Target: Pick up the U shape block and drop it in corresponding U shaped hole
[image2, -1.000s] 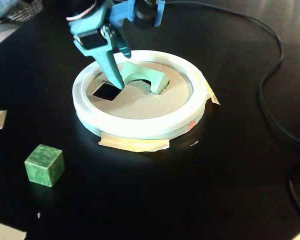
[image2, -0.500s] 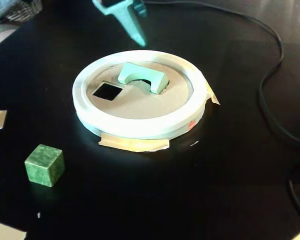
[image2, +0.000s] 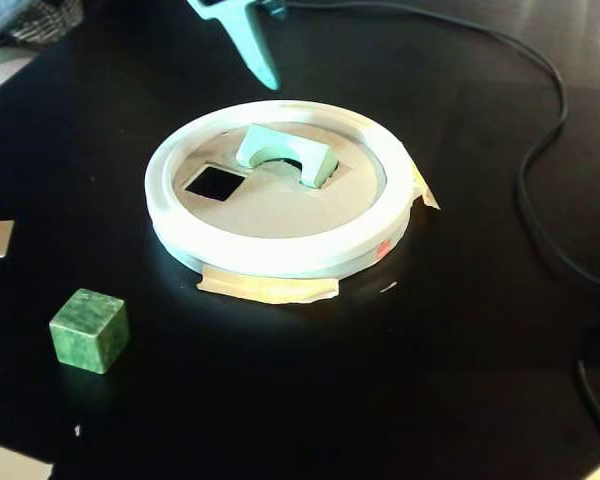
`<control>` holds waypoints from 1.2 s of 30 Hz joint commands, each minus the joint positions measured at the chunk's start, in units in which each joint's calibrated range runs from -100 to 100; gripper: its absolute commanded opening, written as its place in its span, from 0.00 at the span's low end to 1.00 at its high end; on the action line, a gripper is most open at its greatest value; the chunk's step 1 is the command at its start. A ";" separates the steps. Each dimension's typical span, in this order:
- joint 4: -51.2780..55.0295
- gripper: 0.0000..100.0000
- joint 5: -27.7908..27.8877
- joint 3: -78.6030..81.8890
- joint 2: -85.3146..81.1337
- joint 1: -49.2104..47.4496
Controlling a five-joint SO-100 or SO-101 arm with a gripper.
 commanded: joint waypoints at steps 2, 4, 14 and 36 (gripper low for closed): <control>-11.71 0.92 -1.17 -4.83 2.34 -0.51; -12.42 0.93 -1.22 -4.83 2.52 -0.13; -11.21 0.92 -0.68 -3.74 8.26 1.11; -10.91 0.93 3.91 -3.65 12.20 6.61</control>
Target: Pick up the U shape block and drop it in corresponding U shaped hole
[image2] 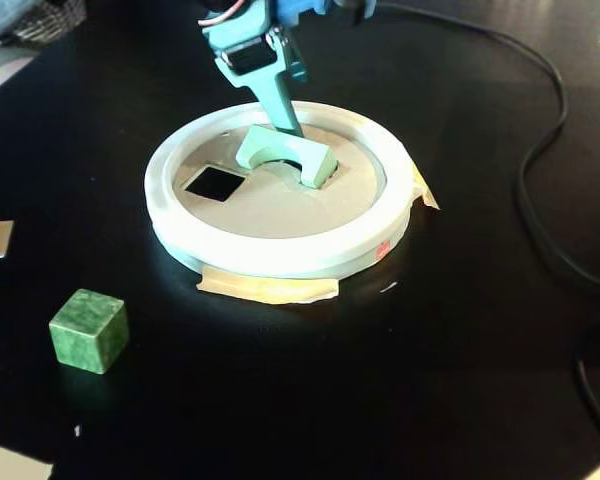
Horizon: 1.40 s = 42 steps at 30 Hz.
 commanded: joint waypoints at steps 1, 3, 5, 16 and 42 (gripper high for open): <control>-1.50 0.93 1.76 -3.26 -1.18 2.64; -1.20 0.93 2.39 -3.26 -1.27 4.13; 2.51 0.93 2.49 -3.35 -1.45 4.76; 15.96 0.93 3.32 -3.44 -4.76 5.63; 16.96 0.92 3.03 -4.44 -4.40 2.39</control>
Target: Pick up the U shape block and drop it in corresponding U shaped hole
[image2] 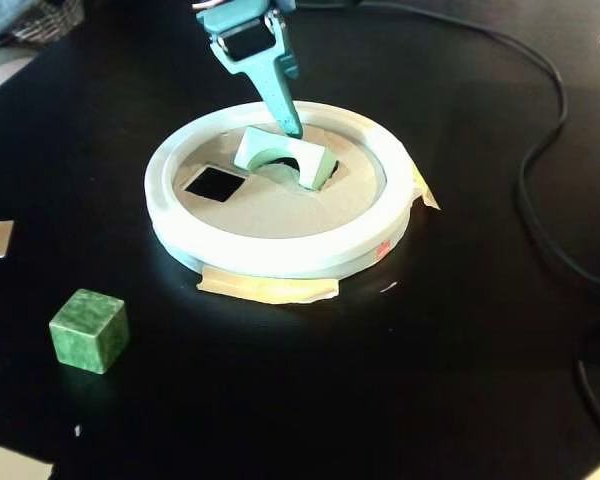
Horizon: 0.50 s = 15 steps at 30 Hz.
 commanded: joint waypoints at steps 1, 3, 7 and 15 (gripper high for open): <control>1.92 0.92 -0.39 -0.63 -2.53 -0.34; 0.52 0.92 -1.42 -0.63 -2.26 -0.59; -0.09 0.91 -2.59 -0.63 -2.53 -2.71; -6.41 0.91 -2.78 -0.45 -0.20 -2.46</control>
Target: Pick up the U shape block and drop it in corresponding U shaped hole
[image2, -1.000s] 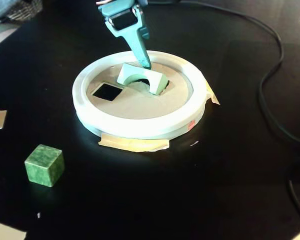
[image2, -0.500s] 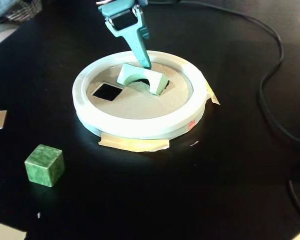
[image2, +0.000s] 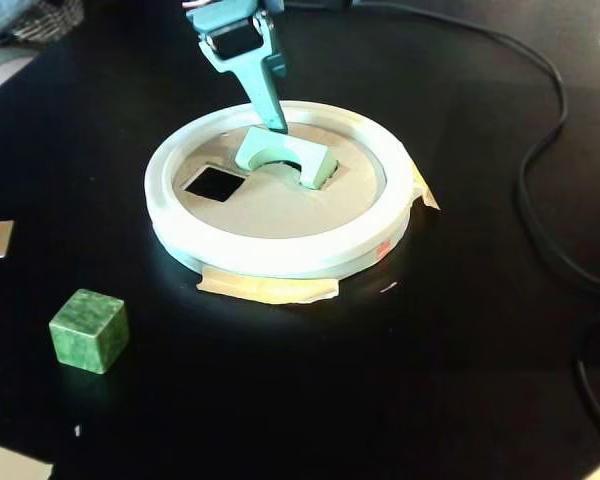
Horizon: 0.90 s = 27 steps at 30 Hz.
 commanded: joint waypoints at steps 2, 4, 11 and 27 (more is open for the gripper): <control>-10.97 0.92 -0.73 -1.81 2.49 0.44; -14.38 0.92 -0.73 -1.63 3.38 0.06; -14.78 0.92 -0.83 -0.99 2.49 0.56; -3.54 0.91 0.78 -0.45 -19.46 0.94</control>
